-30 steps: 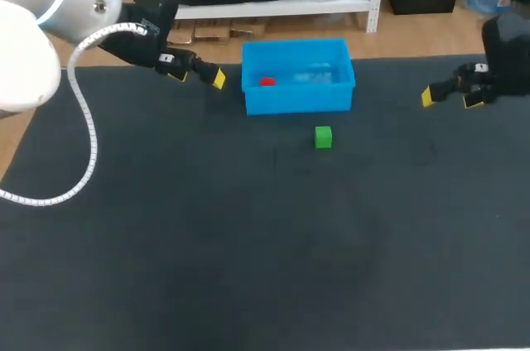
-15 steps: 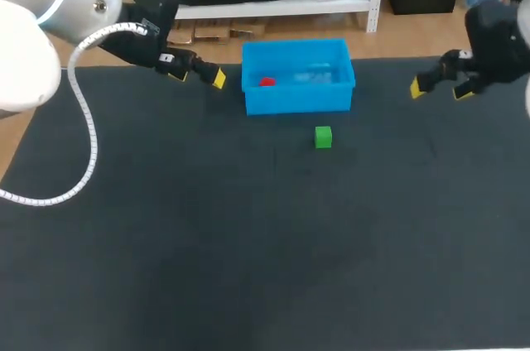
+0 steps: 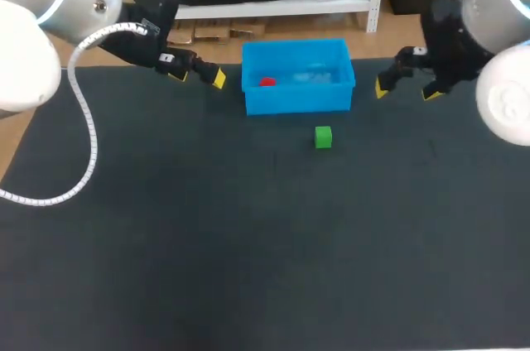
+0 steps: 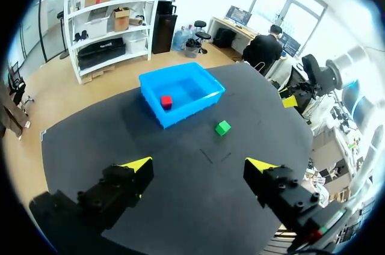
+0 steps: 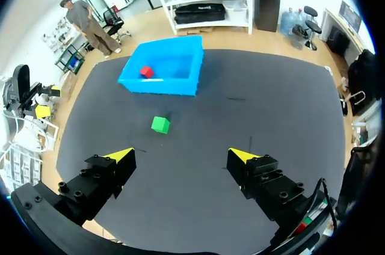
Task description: Use the left arm to pick the red cube and place it into the blue plastic box first, then use the right arm to grasp the green cube and put it into the same blue plastic box after the first action is fully finished.
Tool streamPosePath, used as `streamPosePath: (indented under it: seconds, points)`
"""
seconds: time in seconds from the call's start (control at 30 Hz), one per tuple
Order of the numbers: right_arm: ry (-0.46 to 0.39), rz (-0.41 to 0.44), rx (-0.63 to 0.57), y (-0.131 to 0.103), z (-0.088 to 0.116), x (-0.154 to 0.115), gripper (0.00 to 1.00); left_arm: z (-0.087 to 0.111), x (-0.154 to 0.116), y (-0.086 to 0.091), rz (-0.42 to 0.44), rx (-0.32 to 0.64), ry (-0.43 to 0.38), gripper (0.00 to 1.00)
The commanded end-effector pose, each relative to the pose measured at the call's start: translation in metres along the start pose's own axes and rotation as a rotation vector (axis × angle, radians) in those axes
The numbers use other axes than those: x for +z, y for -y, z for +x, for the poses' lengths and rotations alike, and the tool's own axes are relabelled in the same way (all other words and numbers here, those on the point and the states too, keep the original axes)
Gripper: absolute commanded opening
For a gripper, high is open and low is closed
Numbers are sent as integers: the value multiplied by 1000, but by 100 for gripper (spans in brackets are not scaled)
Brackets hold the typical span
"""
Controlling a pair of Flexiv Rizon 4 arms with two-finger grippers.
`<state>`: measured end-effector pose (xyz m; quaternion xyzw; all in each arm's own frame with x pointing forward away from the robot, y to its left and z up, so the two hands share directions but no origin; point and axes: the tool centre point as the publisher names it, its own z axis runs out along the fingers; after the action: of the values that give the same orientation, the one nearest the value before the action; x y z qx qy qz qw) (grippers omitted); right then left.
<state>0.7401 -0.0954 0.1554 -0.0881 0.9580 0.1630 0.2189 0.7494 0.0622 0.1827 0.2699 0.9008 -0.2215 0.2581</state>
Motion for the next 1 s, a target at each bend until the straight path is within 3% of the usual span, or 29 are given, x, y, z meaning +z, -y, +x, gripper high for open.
streamPosePath:
  seconds: [0.03,1.0]
  points:
    - [-9,39,3,-7,-6,3,100,1,0,-1,5,3,5,100]
    - [-154,127,-26,-37,-34,11,100,1,0,-1,5,3,5,100]
